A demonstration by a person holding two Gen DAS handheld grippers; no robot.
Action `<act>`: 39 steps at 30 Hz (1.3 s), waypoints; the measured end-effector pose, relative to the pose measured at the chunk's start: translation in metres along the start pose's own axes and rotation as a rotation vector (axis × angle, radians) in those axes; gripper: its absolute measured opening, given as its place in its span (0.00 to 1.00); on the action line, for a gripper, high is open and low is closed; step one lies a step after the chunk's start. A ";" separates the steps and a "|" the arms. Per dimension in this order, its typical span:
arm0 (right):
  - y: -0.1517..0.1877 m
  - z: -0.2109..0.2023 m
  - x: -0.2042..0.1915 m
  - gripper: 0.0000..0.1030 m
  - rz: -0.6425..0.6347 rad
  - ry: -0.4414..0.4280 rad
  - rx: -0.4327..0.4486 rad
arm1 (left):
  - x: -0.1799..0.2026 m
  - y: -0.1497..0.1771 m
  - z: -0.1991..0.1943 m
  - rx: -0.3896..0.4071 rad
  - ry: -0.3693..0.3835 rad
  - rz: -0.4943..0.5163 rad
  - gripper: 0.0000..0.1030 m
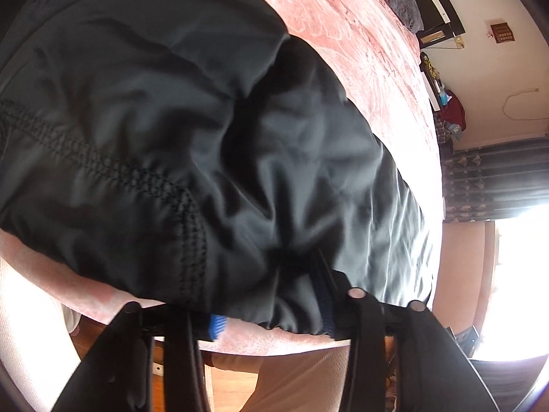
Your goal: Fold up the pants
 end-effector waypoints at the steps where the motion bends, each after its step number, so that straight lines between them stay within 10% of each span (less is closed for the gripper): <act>1: -0.001 0.000 -0.001 0.38 -0.005 -0.008 0.001 | 0.006 0.001 0.003 0.006 -0.016 0.017 0.57; 4: -0.008 -0.009 -0.005 0.14 -0.018 -0.066 0.026 | 0.012 0.001 0.007 0.023 -0.063 0.037 0.52; 14: -0.050 -0.066 -0.040 0.09 -0.112 -0.102 0.207 | 0.037 0.002 0.001 0.072 0.022 0.064 0.29; 25: -0.055 -0.011 0.034 0.09 0.022 0.088 0.130 | 0.042 0.018 0.050 -0.005 0.023 0.110 0.29; 39: -0.052 -0.029 -0.022 0.10 -0.160 0.247 0.209 | 0.057 0.035 -0.009 -0.035 0.046 0.258 0.45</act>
Point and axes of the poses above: each gripper's, at about its wrist camera, not at the fingertips, and z roughly the way its jaws point, x to its right, y to its underside, the point moved 2 cm from there along z, roughly the way its jaws point, and after that the axes turned 3 degrees about y, right-handed, at the moved point
